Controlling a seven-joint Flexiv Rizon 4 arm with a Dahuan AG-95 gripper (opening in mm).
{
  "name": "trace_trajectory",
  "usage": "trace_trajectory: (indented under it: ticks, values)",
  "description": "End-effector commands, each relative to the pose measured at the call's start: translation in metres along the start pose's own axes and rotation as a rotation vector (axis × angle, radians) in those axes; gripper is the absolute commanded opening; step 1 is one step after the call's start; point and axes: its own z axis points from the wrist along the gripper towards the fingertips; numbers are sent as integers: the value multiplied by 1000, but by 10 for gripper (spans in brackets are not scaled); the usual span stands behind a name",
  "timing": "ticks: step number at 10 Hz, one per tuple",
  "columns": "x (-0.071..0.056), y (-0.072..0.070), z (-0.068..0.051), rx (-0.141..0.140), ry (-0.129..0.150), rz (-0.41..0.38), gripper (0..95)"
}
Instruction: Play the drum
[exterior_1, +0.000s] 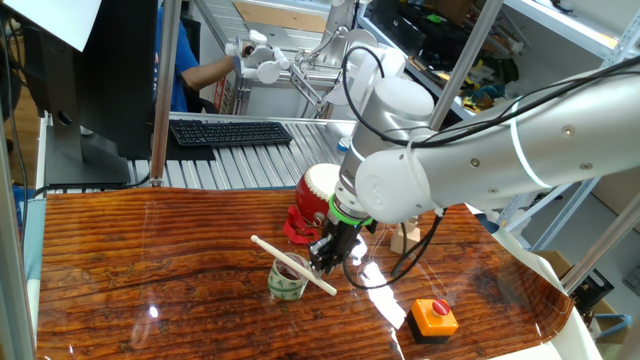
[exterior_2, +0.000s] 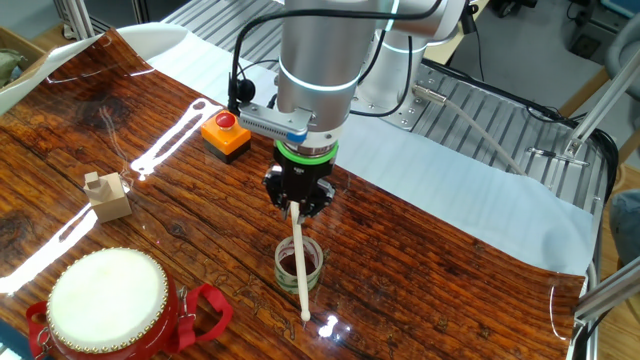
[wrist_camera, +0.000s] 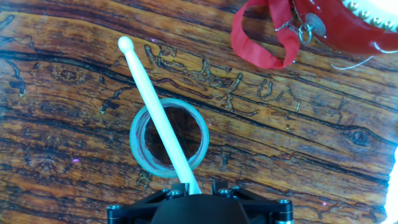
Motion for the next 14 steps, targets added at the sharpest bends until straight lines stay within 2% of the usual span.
trace_trajectory:
  ticks: [1, 6, 9, 12, 13, 14]
  values:
    - [0, 0, 1, 0, -4, 6, 380]
    - [0, 0, 2, -2, -4, 9, 380]
    - [1, 0, 10, -2, -4, 9, 380]
    - [1, 0, 12, -1, -4, 7, 380]
    - [1, 0, 12, -2, -4, 5, 190]
    - [1, 0, 13, -1, -4, 4, 190]
